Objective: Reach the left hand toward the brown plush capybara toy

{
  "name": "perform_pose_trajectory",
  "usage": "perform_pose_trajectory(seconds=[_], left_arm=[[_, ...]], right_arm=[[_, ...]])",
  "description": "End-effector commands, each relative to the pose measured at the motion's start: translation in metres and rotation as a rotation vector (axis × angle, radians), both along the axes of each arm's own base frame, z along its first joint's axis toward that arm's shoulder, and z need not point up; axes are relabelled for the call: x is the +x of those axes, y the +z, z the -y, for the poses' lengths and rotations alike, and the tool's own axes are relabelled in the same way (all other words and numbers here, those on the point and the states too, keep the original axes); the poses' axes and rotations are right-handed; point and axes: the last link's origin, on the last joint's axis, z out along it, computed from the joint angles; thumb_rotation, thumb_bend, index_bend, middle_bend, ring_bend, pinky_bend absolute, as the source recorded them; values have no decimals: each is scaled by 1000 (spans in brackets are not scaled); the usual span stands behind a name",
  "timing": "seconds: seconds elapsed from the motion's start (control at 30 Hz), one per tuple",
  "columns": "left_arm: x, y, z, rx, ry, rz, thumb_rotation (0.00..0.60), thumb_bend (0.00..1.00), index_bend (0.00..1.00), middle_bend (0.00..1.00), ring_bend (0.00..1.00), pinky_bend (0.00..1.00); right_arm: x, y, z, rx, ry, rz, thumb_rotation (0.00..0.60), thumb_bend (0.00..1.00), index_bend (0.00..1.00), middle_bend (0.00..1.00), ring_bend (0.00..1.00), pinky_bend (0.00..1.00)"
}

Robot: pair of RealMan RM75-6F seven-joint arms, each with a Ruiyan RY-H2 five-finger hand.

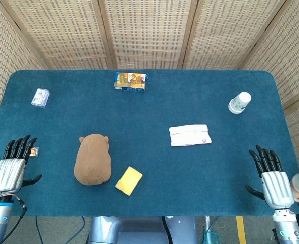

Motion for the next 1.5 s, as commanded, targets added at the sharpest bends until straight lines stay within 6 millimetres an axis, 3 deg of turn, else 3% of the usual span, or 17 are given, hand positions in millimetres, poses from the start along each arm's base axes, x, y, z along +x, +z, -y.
perform_pose_trajectory(seconds=[0.03,0.6,0.73,1.07,1.2,1.37,1.5], left_arm=[[0,0,-1,-3,1,3,600,123,0,0,0,0],[3,-5,-2,-15,1,30,600,129,2,0,0,0],[5,-5,-8,-17,27,107,600,153,66,0,0,0],[11,10,-63,-167,238,448,600,258,252,0,0,0],[8,26,-98,-215,335,503,600,260,304,0,0,0],[9,39,-128,-285,449,589,600,267,334,0,0,0],[7,44,-156,-317,484,546,600,274,332,0,0,0]], right_arm=[[0,-1,0,-1,-1,-3,600,74,0,0,0,0],[-1,-1,0,3,-8,1,600,74,0,0,0,0],[-2,-1,2,3,-14,3,600,74,0,0,0,0],[-8,-5,8,9,-36,-1,600,74,0,0,0,0],[-10,-7,11,10,-43,-9,600,74,0,0,0,0],[-13,-10,13,8,-52,-15,600,74,0,0,0,0],[-16,-13,14,15,-61,-19,600,74,0,0,0,0]])
